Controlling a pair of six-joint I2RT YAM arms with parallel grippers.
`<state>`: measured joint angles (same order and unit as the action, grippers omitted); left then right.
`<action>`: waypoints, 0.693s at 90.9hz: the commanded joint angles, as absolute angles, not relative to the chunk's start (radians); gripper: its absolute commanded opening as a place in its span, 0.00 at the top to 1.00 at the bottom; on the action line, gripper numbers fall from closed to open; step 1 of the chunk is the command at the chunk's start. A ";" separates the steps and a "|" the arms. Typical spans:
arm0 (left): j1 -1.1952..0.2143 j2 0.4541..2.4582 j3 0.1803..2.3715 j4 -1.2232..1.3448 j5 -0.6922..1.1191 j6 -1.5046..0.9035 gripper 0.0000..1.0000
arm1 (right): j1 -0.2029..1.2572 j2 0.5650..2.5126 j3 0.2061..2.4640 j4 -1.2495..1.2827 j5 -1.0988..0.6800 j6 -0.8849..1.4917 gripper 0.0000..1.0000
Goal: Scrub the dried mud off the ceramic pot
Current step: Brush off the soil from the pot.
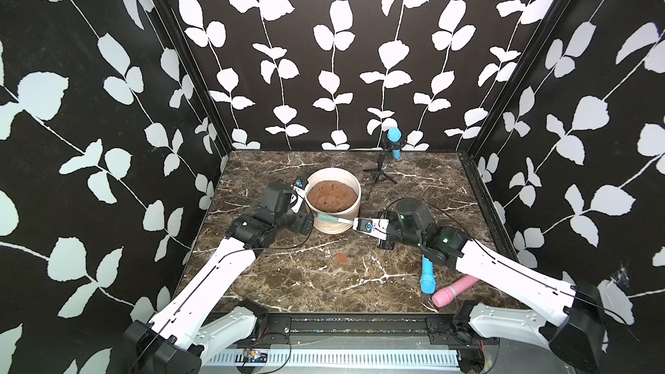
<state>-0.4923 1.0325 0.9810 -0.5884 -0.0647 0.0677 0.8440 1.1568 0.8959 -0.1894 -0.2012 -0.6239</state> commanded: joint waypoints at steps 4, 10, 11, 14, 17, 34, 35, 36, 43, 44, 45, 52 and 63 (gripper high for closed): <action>-0.494 1.010 0.971 -0.561 -0.026 0.070 0.02 | 0.848 1.093 0.892 -0.251 -0.184 -0.556 1.00; -0.494 0.992 0.997 -0.586 -0.022 0.073 0.02 | 0.848 1.039 0.903 -0.321 -0.176 -0.534 1.00; -0.494 0.987 0.999 -0.588 -0.023 0.073 0.02 | 0.848 1.029 0.905 -0.332 -0.174 -0.529 1.00; -0.494 0.962 1.003 -0.582 -0.022 0.076 0.02 | 0.846 1.000 0.914 -0.368 -0.162 -0.510 1.00; -0.494 0.934 0.999 -0.563 0.004 0.088 0.02 | 0.844 0.971 0.925 -0.401 -0.139 -0.483 1.00; -0.494 0.797 0.923 -0.394 0.216 0.232 0.02 | 0.793 0.901 1.078 -0.622 -0.027 -0.186 1.00; -0.494 0.796 0.922 -0.391 0.212 0.236 0.01 | 0.788 0.903 1.089 -0.635 -0.035 -0.166 1.00; -0.494 0.795 0.922 -0.390 0.210 0.240 0.02 | 0.784 0.905 1.100 -0.646 -0.044 -0.147 1.00; -0.494 0.817 0.948 -0.420 0.157 0.255 0.02 | 0.770 0.939 1.187 -0.735 -0.097 -0.021 1.00; -0.494 0.822 0.954 -0.424 0.138 0.245 0.02 | 0.770 0.945 1.199 -0.745 -0.100 -0.003 1.00; -0.494 0.827 0.962 -0.430 0.117 0.234 0.02 | 0.770 0.954 1.209 -0.754 -0.104 0.021 1.00; -0.492 0.865 1.016 -0.474 -0.072 0.122 0.02 | 0.775 1.024 1.271 -0.798 -0.177 0.167 1.00; -0.390 0.972 1.107 -0.648 -0.225 -0.078 0.02 | 0.872 1.162 1.388 -0.878 -0.165 0.235 1.00</action>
